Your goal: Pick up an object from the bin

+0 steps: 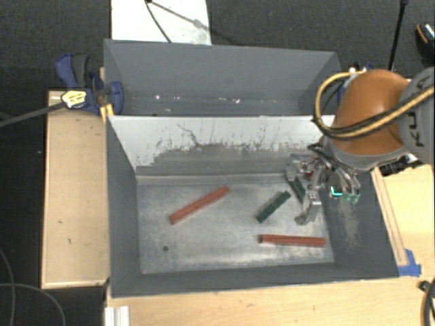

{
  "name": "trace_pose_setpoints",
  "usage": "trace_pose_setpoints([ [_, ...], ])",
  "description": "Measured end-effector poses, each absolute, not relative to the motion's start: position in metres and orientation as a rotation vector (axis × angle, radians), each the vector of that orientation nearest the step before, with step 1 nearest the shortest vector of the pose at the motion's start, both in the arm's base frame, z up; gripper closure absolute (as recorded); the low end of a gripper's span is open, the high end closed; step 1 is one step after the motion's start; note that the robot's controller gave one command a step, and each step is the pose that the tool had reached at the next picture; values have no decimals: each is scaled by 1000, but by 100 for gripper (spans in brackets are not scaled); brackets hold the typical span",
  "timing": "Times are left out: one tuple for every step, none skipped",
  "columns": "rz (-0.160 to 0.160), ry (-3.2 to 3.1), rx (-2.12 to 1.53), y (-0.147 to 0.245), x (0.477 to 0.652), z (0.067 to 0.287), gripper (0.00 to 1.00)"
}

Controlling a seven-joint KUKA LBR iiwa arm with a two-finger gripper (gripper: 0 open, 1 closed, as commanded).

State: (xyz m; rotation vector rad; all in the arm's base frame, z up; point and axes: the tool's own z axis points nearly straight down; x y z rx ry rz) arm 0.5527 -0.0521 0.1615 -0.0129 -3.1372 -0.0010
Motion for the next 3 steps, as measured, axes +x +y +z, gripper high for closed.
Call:
trace_pose_setpoints([
  [-3,-3131,202,-33,573,67,0],
  [0,-3137,203,-34,575,71,100],
  [4,-3137,321,-57,577,239,100],
])
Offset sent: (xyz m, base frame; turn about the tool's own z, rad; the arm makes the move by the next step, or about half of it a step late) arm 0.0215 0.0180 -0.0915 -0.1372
